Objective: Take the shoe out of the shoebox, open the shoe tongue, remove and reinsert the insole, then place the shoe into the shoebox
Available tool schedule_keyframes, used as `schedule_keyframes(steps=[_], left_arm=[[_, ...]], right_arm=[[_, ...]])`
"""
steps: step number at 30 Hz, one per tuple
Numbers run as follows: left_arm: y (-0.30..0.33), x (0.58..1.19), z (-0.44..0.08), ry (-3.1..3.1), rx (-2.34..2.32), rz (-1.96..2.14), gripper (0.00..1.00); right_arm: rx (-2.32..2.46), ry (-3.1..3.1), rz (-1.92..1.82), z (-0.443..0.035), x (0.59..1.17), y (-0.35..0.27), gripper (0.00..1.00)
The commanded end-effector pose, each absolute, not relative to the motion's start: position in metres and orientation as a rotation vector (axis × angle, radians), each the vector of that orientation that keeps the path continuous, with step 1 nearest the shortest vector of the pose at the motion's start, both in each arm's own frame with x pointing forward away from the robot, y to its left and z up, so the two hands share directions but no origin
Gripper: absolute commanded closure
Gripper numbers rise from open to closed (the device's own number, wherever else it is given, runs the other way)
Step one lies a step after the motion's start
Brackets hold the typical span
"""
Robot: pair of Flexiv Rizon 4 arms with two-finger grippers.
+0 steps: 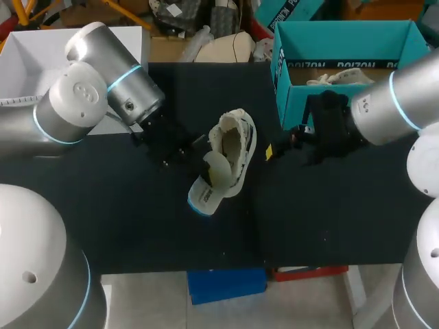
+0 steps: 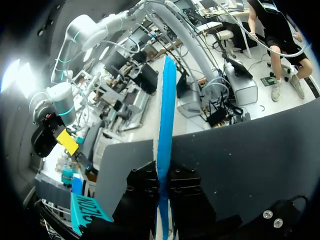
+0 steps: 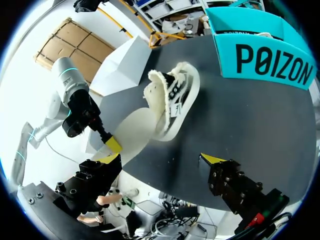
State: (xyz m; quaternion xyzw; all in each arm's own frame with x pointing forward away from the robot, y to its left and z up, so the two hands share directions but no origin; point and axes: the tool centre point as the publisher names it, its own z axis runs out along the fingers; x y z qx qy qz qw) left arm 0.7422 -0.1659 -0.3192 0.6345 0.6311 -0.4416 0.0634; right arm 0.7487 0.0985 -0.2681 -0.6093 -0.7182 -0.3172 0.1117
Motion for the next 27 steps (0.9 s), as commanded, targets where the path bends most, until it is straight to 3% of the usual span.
schedule_keyframes(steps=[1,27], left_arm=[[-0.181,0.761,-0.331,1.920,1.989,-1.351,1.00],[-0.210,0.836,-0.373,1.882,1.991,-1.400,1.00]], right_arm=[[-1.792,-2.109,-0.929,-0.268,0.749,0.099,0.00],[-1.792,-2.109,-0.929,-0.268,0.749,0.099,0.00]])
